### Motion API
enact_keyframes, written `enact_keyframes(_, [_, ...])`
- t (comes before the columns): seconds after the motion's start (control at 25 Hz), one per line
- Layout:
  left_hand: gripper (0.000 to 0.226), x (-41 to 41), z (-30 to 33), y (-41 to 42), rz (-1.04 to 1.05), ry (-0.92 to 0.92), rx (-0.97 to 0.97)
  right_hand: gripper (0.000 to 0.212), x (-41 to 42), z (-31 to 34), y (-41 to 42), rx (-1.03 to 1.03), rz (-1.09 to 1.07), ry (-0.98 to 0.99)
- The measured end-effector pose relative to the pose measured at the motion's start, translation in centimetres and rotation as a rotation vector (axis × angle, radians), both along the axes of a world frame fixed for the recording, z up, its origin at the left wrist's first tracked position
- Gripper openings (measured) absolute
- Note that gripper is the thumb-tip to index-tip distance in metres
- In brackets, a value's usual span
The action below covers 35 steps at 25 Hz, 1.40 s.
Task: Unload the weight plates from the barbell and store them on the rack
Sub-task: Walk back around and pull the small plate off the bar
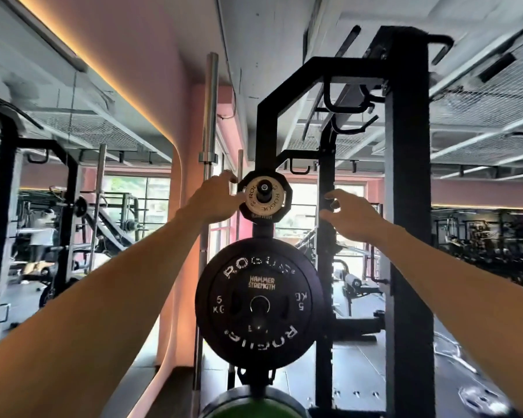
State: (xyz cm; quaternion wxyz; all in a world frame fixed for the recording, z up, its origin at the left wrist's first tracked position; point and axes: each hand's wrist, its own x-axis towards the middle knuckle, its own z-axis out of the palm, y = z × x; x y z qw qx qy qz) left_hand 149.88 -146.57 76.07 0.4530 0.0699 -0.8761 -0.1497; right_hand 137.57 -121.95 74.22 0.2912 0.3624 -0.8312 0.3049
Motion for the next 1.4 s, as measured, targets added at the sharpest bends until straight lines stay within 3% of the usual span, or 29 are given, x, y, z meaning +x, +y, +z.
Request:
enact_keyframes(0.4, [0.041,-15.8,1.8,-10.0,0.081,0.030,0.012,0.046,-14.2,1.9,-10.7,-0.009,0.004,0.023])
enact_keyframes(0.6, [0.041,-23.5,3.4,-13.2,0.049,0.026,-0.040,0.032,-20.2,3.7,-16.9,-0.007,0.021,0.058])
enact_keyframes(0.76, [0.052,-27.2,4.7,-14.8,0.102,-0.047,-0.099,0.036,-23.3,5.0,-20.0,0.008,0.006,0.023])
enact_keyframes(0.96, [0.051,-28.9,5.0,-15.1,0.118,-0.019,-0.045,0.041,-25.0,5.2,-22.0,-0.189,0.069,-0.085])
enact_keyframes(1.2, [0.027,-26.7,4.9,-14.2,-0.186,0.063,0.301,0.019,-23.5,4.8,-20.6,-0.332,0.281,-0.325])
enact_keyframes(1.4, [0.019,-22.2,5.5,-11.2,-0.104,0.092,0.223,0.019,-20.5,4.8,-17.7,-0.328,0.434,-0.400])
